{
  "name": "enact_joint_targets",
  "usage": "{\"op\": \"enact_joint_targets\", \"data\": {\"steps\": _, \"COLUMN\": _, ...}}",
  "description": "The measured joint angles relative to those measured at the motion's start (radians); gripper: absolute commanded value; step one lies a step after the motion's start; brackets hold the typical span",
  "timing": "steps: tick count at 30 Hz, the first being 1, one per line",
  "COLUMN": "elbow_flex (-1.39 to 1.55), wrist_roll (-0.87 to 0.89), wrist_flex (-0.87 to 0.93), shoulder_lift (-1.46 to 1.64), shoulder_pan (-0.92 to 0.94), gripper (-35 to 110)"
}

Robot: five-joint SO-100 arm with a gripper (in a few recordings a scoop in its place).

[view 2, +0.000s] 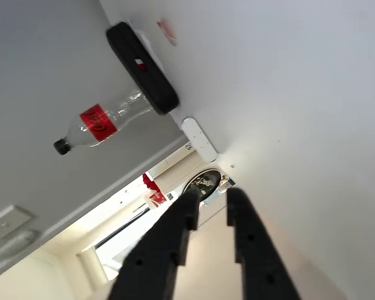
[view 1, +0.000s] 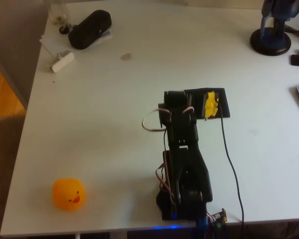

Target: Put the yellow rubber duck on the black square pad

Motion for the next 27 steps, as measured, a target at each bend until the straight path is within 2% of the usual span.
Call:
{"op": "enact_joint_targets", "data": {"steps": 14, "elbow_flex": -0.523, "wrist_roll": -0.002, "wrist_flex": 0.000, "shoulder_lift": -0.388, "shoulder_pan": 0.000, "gripper": 5}}
{"op": "enact_joint_targets", "data": {"steps": 27, "elbow_flex": -0.799, "wrist_roll": -0.002, "wrist_flex": 0.000, "shoulder_lift": -0.672, "shoulder_pan": -0.003, "gripper": 5}}
